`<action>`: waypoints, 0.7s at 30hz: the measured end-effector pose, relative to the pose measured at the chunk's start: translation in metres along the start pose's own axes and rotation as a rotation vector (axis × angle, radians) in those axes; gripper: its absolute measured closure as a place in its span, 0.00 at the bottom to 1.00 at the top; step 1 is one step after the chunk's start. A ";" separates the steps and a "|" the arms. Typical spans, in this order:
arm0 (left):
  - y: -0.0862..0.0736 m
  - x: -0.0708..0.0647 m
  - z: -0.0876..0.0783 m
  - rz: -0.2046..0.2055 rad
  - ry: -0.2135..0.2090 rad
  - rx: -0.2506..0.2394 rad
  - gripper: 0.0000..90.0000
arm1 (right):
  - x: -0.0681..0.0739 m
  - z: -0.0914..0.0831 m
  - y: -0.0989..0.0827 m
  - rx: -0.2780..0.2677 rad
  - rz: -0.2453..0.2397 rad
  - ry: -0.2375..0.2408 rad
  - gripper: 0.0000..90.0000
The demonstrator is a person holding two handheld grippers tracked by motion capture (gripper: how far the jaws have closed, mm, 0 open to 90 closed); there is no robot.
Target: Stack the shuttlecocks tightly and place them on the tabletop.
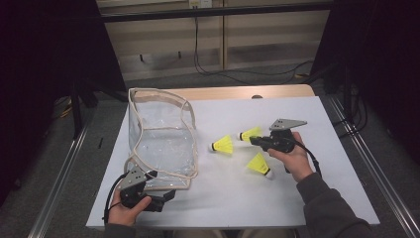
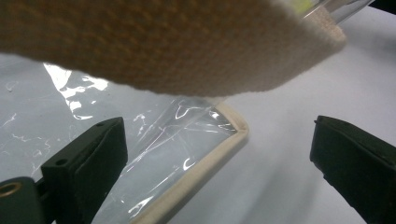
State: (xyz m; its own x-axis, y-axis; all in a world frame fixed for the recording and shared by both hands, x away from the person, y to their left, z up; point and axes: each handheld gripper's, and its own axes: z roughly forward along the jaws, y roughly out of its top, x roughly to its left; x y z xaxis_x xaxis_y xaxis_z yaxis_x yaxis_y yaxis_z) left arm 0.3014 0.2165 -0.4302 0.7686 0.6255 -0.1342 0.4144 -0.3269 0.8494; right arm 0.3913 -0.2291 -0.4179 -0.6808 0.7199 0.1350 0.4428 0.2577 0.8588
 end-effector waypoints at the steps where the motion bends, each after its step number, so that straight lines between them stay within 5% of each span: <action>1: 0.000 0.000 0.000 0.000 0.000 0.000 0.04 | 0.000 0.000 0.000 0.001 0.000 0.000 1.00; 21: 0.000 0.000 0.000 0.001 0.000 -0.003 0.04 | 0.002 0.006 0.001 0.008 -0.005 0.012 1.00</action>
State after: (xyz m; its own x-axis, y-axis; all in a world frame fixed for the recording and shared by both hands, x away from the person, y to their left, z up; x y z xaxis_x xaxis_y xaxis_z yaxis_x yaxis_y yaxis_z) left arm 0.3016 0.2166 -0.4301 0.7692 0.6249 -0.1333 0.4120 -0.3257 0.8510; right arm 0.3938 -0.2237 -0.4196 -0.6897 0.7111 0.1367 0.4438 0.2660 0.8557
